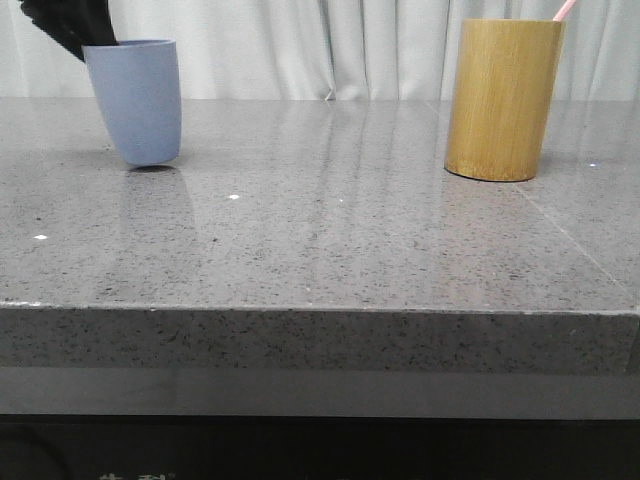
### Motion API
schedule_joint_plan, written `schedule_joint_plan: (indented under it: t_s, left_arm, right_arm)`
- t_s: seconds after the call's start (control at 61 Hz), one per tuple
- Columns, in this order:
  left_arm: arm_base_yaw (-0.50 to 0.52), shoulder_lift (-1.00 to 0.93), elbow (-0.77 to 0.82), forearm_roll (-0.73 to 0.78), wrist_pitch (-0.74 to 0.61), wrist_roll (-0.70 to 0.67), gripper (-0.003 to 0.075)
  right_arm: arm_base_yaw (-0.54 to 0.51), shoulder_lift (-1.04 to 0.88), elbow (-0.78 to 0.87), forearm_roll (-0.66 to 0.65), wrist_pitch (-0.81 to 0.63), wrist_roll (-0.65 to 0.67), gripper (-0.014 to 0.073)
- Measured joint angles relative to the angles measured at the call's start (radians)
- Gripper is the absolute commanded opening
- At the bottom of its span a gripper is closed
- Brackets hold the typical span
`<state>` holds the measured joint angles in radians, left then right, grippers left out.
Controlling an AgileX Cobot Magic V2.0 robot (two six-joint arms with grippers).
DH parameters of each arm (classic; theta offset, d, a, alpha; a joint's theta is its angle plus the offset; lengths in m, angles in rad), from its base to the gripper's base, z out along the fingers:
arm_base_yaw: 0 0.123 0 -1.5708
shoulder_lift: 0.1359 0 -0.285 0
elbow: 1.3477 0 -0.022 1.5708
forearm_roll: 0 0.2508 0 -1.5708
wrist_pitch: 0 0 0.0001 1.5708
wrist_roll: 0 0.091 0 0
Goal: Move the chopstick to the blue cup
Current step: 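Lift the blue cup with the left gripper and carry it toward the bamboo holder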
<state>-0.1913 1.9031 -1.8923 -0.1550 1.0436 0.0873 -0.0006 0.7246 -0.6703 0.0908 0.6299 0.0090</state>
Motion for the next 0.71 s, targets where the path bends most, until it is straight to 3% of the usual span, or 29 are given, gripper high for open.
schedule_joint_plan:
  t_s: [0.164,0.361,0.705]
  left_arm:
    - [-0.041,0.002,-0.054,-0.016,0.008,0.000,-0.0019]
    - [-0.159,0.002,-0.092,-0.027,0.005,0.007,-0.0019]
    - [-0.326,0.032,-0.096,-0.029,-0.088,0.053,-0.0019]
  right_arm:
    - [0.000,0.000,0.000,0.000,0.000,0.000,0.0550]
    - [0.000,0.000,0.000,0.000,0.002,0.000,0.0550]
    - [0.000,0.000,0.000,0.000,0.012,0.000,0.0550]
